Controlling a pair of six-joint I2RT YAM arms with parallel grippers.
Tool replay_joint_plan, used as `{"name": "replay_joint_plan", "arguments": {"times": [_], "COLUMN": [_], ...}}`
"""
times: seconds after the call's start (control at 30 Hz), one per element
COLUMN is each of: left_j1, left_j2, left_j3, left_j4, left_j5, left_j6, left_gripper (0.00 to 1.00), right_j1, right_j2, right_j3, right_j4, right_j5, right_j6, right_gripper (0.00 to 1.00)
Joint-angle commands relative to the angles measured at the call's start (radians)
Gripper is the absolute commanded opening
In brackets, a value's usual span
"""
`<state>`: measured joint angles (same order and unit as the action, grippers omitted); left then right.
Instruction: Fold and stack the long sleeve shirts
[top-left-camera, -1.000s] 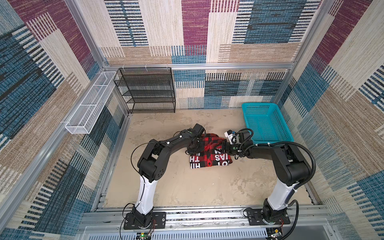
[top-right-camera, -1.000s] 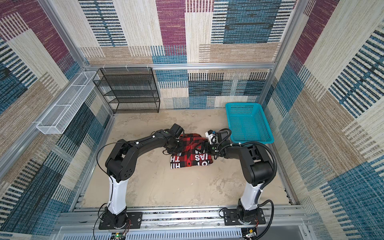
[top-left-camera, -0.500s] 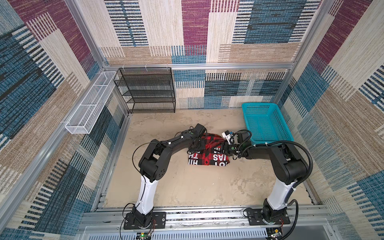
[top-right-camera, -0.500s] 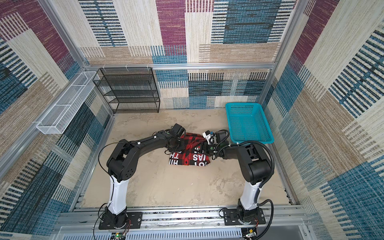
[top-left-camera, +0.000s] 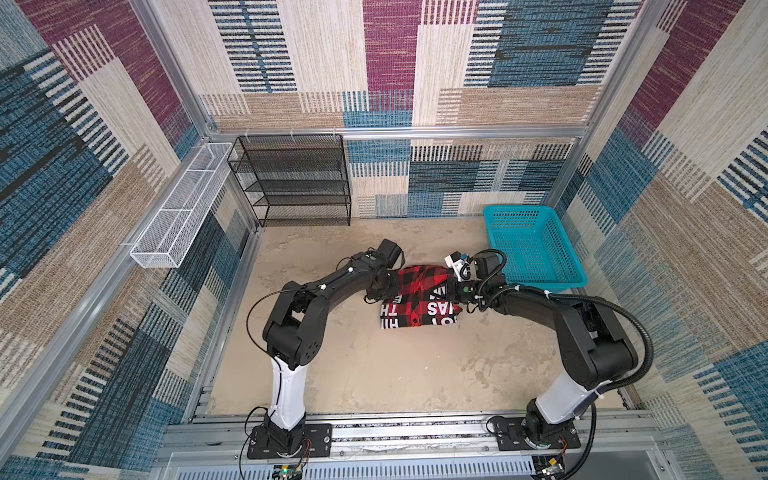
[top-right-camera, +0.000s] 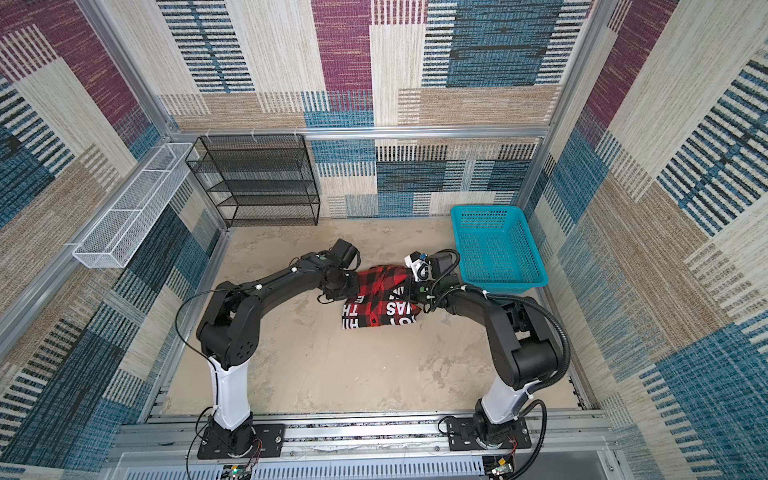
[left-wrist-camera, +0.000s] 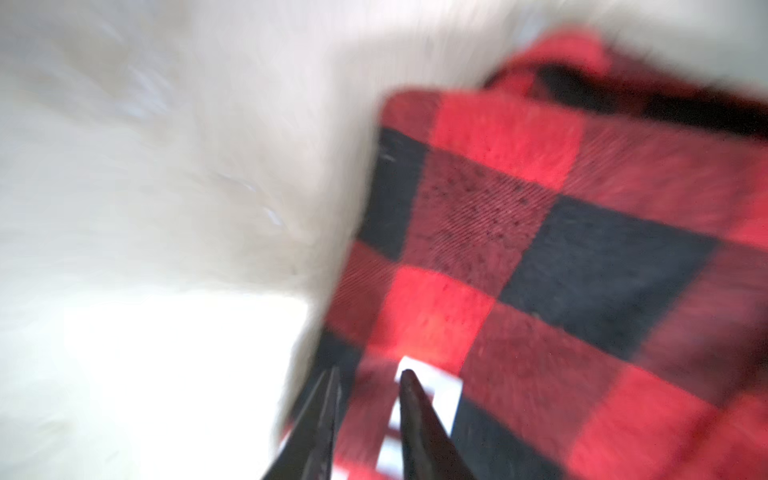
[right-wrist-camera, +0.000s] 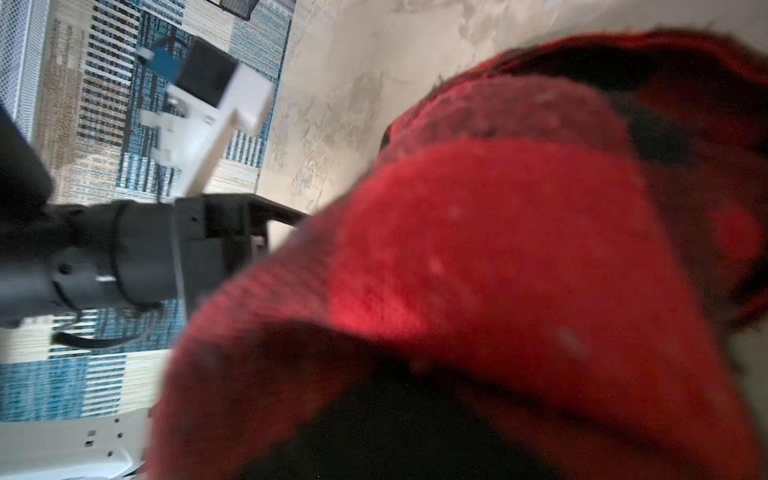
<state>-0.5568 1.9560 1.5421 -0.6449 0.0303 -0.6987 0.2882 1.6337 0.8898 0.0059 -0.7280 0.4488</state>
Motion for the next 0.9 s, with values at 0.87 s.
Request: {"name": "replay_joint_plan", "arguments": {"times": [0.87], "left_j1": [0.072], "left_j2": [-0.549], "left_j3": [-0.398], "left_j4": [-0.002], "left_j5": [0.065], "left_j6": [0.043], "left_gripper": [0.33], "right_j1": [0.218], "right_j2": [-0.253], "right_j3": [0.461], "right_j4": [-1.267], "right_j5": [1.070], "right_j6": [0.047], "right_gripper": [0.06]}}
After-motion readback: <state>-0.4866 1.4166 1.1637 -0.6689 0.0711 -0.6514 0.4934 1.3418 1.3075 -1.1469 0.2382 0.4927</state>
